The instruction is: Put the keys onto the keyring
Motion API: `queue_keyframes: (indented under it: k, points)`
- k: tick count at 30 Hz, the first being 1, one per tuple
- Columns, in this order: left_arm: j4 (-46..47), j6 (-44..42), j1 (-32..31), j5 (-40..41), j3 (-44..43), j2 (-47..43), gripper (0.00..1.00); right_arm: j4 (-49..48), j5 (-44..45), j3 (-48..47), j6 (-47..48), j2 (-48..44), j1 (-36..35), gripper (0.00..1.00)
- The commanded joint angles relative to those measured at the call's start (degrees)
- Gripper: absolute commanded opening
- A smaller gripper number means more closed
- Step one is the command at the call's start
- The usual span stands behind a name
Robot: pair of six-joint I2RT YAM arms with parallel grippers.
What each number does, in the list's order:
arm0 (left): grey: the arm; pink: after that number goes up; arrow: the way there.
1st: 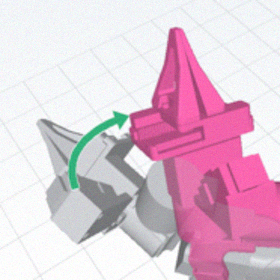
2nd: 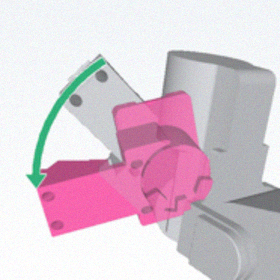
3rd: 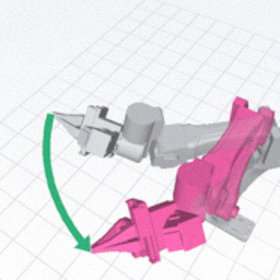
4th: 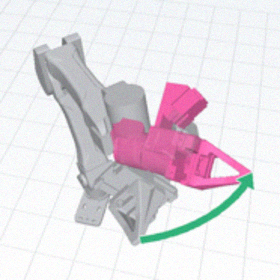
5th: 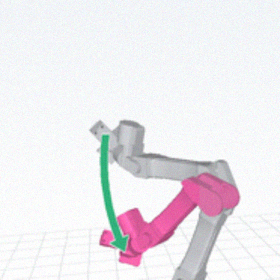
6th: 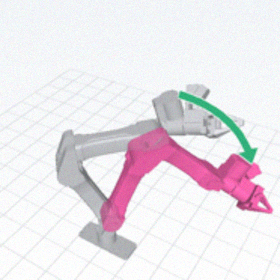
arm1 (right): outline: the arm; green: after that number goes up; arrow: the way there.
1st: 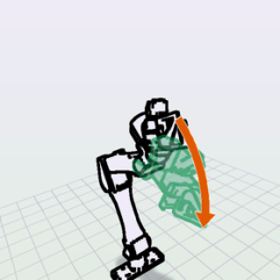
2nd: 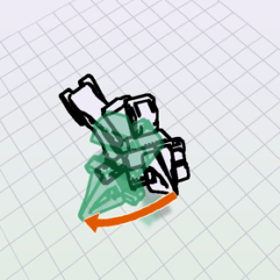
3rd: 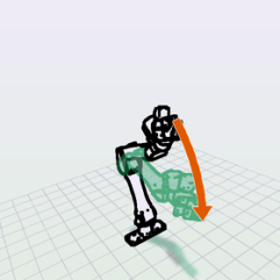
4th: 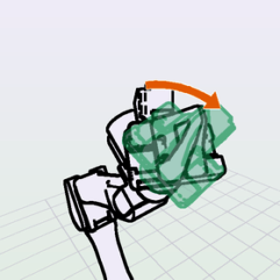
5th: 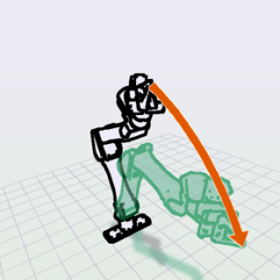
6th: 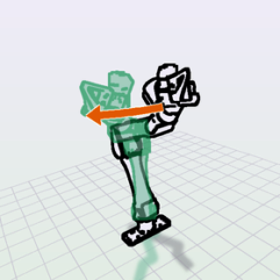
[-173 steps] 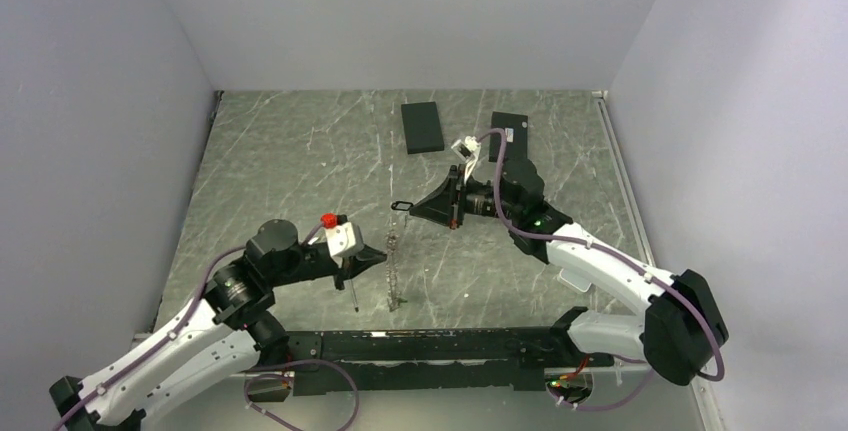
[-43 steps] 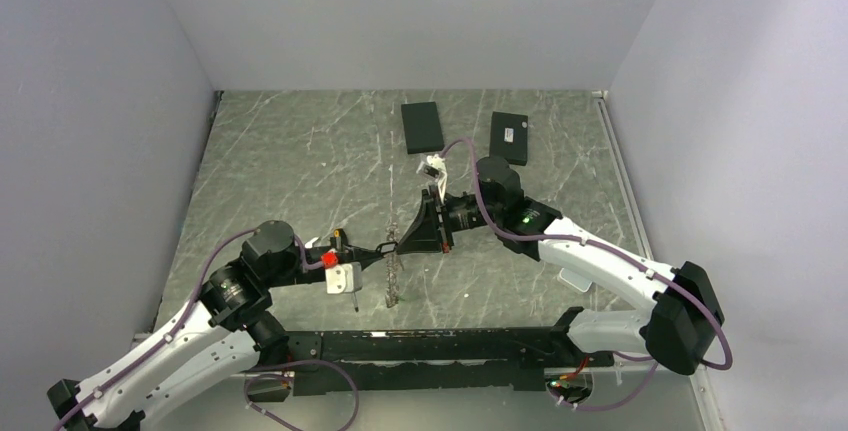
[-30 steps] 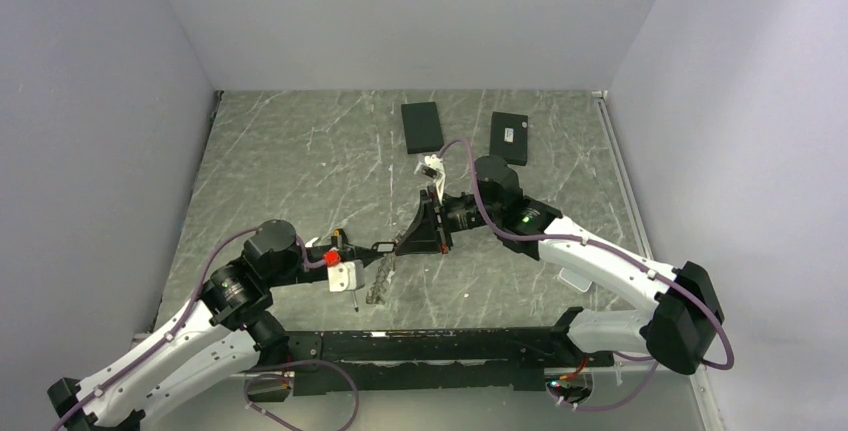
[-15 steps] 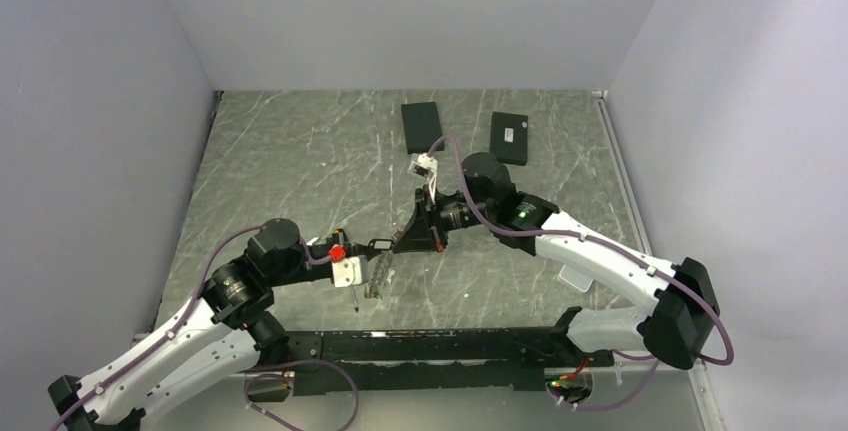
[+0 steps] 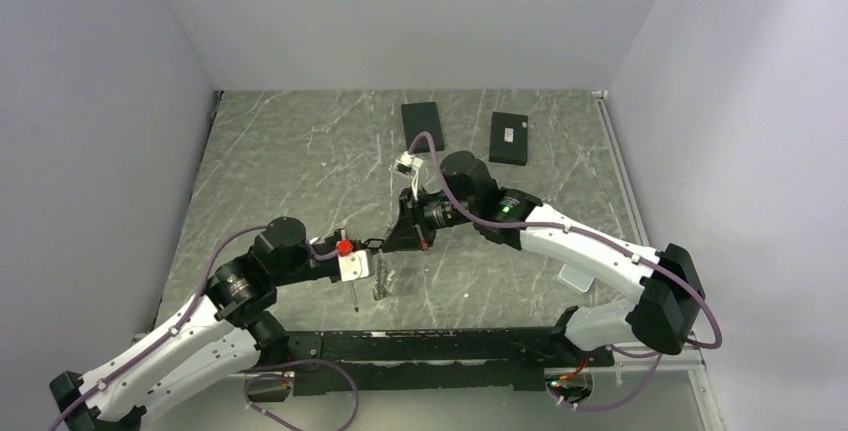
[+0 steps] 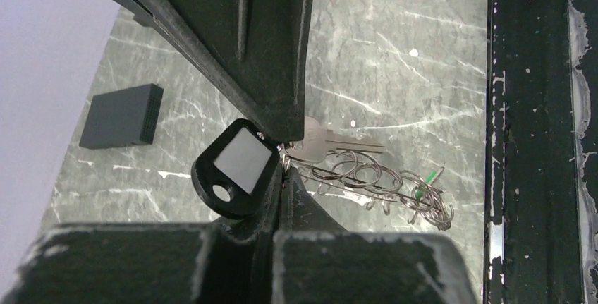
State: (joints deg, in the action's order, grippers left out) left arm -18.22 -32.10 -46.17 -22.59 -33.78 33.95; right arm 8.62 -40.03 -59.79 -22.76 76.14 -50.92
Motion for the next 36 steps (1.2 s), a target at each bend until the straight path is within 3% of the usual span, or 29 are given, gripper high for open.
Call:
queue_keyframes:
  k: [1,11,18,30,36]
  points:
    - [2.26,1.28,0.11,3.37,-3.15,0.06,0.0,1.92,2.4,-4.8,-2.78,1.03,-2.22,0.0]
    - [1.33,2.16,0.1,6.42,-3.13,-0.15,0.0,7.34,7.01,-9.06,-6.76,4.9,-3.53,0.0]
    - [1.66,6.13,0.06,11.23,-4.91,1.9,0.0,4.77,8.57,-8.03,-9.87,5.97,-4.25,0.0]
    - [3.66,8.2,0.15,7.24,-5.27,-0.31,0.0,4.17,13.42,-7.16,-9.02,6.61,-4.37,0.0]
    - [-0.6,8.37,0.12,7.1,-10.56,1.37,0.04,4.54,15.09,-6.86,-8.13,6.46,-4.36,0.0]
